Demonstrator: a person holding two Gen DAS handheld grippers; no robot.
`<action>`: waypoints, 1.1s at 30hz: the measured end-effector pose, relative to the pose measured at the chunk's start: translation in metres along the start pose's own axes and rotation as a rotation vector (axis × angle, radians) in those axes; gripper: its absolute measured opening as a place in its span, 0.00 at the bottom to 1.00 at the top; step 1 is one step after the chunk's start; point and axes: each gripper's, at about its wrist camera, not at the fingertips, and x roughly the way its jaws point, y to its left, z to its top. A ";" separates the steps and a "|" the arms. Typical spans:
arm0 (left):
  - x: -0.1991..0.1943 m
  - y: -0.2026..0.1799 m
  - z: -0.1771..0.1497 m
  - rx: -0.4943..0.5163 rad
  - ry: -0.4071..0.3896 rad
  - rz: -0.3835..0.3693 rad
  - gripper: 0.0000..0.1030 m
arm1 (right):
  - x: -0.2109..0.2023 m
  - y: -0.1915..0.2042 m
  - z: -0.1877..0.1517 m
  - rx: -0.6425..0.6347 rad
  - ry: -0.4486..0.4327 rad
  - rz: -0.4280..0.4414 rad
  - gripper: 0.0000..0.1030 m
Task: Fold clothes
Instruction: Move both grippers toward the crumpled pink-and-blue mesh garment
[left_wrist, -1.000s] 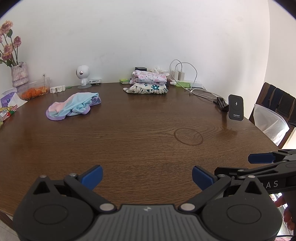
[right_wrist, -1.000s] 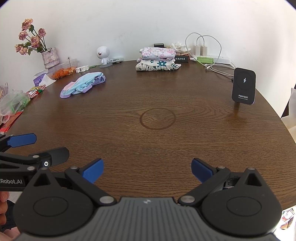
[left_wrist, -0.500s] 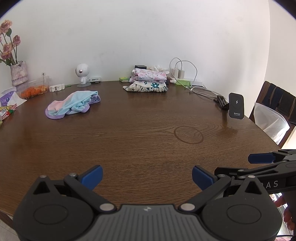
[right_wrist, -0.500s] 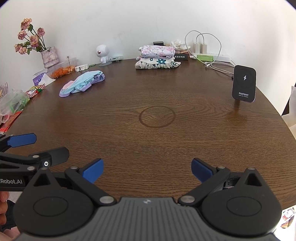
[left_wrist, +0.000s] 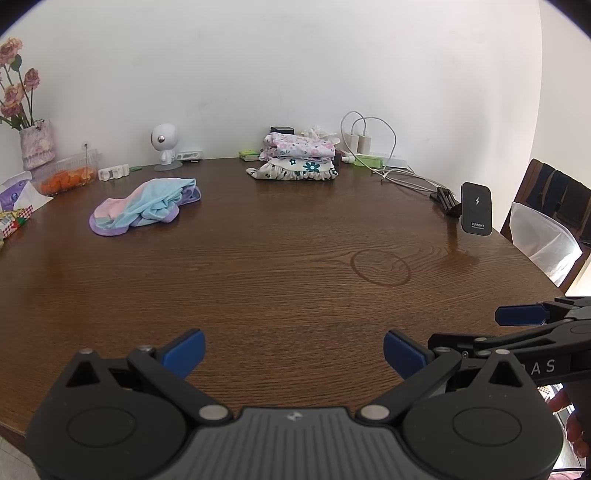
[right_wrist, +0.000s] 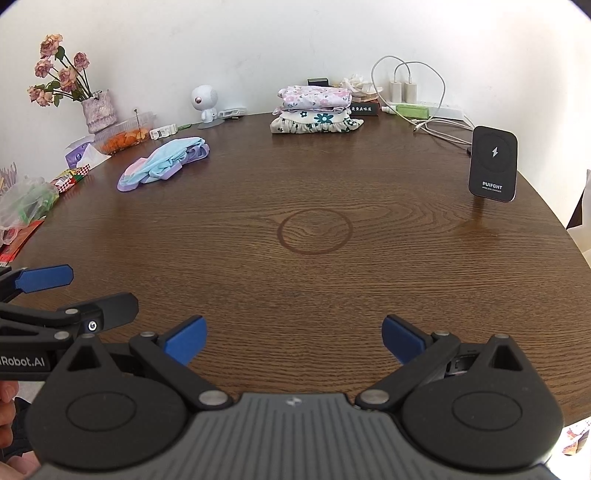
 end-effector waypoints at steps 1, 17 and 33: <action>0.001 0.000 0.000 -0.001 0.001 0.001 1.00 | 0.001 0.000 0.001 -0.001 0.001 0.000 1.00; 0.031 0.027 0.020 -0.033 0.002 0.048 1.00 | 0.041 0.011 0.036 -0.079 0.007 0.042 1.00; 0.082 0.102 0.064 -0.107 0.008 0.217 1.00 | 0.116 0.061 0.104 -0.260 0.008 0.188 1.00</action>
